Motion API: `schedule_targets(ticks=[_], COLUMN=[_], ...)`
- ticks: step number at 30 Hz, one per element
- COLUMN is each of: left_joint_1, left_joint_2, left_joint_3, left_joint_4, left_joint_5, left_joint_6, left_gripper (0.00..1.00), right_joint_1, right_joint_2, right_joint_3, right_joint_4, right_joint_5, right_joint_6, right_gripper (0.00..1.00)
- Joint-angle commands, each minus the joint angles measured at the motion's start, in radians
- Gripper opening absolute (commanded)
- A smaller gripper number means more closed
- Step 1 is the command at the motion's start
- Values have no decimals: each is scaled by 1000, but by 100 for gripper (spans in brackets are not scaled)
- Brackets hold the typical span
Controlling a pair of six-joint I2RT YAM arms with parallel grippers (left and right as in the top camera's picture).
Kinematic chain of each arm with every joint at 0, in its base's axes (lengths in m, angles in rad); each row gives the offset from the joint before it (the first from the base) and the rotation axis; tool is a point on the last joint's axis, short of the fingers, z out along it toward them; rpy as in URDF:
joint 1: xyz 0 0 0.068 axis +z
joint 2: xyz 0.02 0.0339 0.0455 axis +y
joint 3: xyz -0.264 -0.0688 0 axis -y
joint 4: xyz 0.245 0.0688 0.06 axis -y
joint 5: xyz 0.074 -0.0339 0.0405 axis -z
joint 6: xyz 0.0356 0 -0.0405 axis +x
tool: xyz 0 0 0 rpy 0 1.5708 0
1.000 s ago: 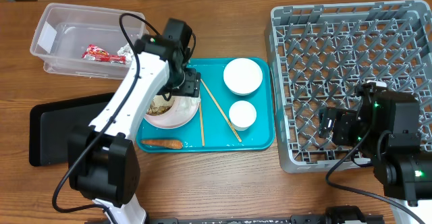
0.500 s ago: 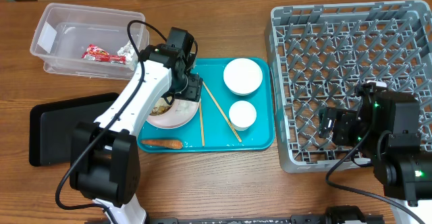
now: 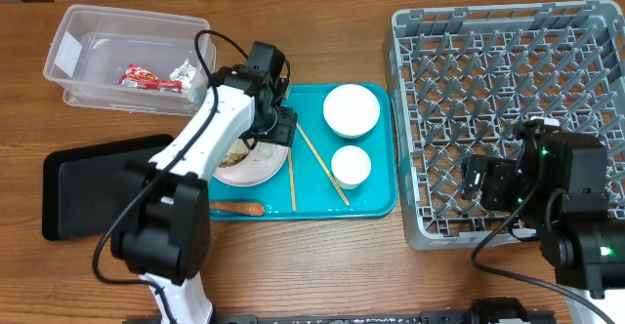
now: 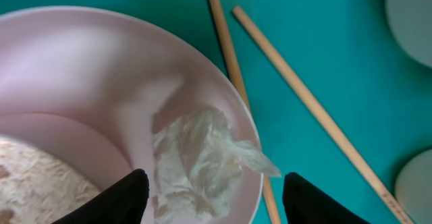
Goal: Sort waste into correct bins and load items into the dishwasher
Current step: 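Grasp the white tissue on the pink plate with left gripper, then carry the tissue left and drop it into the clear container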
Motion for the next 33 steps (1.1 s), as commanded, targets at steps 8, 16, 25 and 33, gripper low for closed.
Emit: schedule_targets(ticks=[8, 16, 25, 33], left_joint_1=[-7, -5, 48, 200], left_joint_2=[85, 85, 83, 84], left_joint_3=[-10, 129, 531, 603], left_joint_4=[1, -129, -327, -188], left_joint_5=[13, 11, -120, -207], left_joint_6=[21, 21, -18, -83], left_gripper=[27, 4, 4, 4], right_joint_1=[4, 4, 4, 4], right_joint_2=[-2, -2, -2, -2], right_joint_3=[33, 33, 33, 33], right_joint_4=[3, 2, 2, 2], right_joint_5=[5, 5, 6, 6], right_joint_6=[1, 0, 0, 0], right_gripper=[100, 100, 100, 100])
